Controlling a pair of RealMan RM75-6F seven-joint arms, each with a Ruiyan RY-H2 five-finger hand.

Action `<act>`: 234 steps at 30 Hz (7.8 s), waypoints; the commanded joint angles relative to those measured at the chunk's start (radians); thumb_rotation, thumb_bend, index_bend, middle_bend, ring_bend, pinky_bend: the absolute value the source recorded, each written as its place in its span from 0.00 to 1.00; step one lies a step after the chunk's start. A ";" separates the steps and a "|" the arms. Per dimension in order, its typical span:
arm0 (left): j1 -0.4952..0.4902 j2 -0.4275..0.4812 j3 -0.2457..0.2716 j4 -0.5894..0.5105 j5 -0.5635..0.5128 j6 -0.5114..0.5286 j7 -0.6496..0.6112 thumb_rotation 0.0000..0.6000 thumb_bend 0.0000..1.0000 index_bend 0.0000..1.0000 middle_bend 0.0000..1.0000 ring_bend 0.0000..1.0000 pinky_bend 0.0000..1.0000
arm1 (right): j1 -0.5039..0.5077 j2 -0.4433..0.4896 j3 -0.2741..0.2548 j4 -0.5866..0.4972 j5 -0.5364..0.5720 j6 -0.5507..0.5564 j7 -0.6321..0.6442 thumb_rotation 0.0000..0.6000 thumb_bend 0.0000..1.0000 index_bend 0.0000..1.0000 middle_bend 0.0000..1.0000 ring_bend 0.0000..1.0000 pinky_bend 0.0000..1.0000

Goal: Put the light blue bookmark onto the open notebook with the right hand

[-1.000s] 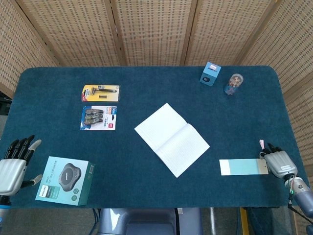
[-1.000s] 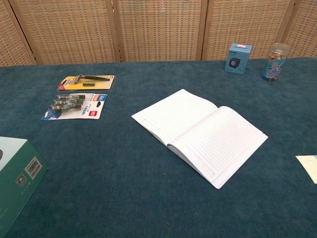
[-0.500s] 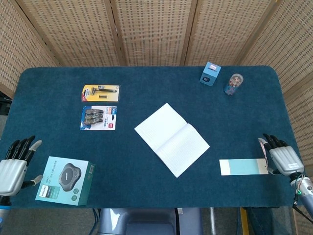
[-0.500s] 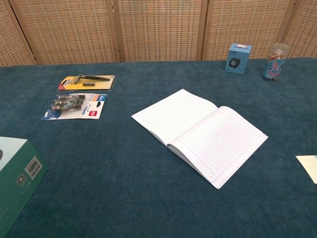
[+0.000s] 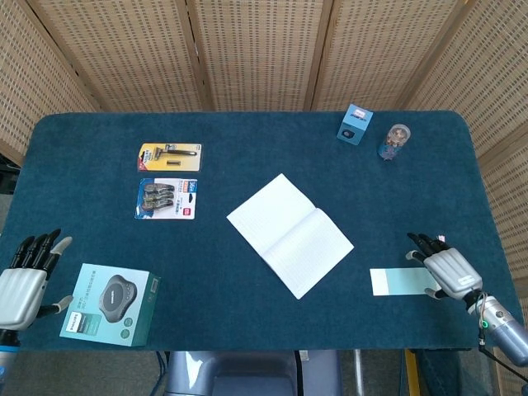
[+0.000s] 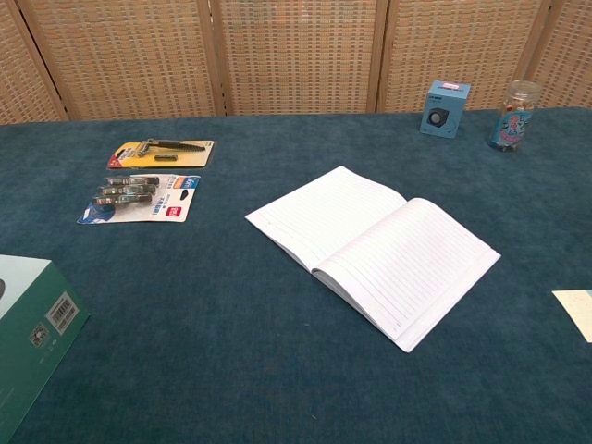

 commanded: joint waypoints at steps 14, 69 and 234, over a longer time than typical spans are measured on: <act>0.005 -0.009 -0.004 0.005 0.001 0.017 0.014 1.00 0.00 0.00 0.00 0.00 0.00 | -0.007 -0.071 -0.024 0.045 -0.026 0.014 -0.107 1.00 0.00 0.27 0.00 0.00 0.17; 0.002 -0.010 -0.002 0.007 0.004 0.010 0.017 1.00 0.00 0.00 0.00 0.00 0.00 | 0.020 -0.093 -0.033 0.019 0.024 -0.077 -0.225 1.00 0.00 0.23 0.00 0.00 0.17; -0.098 0.040 -0.050 0.016 -0.209 -0.185 -0.092 1.00 0.00 0.00 0.00 0.00 0.00 | 0.728 -0.291 0.255 -0.268 0.821 -0.571 -0.828 1.00 1.00 0.01 0.00 0.00 0.09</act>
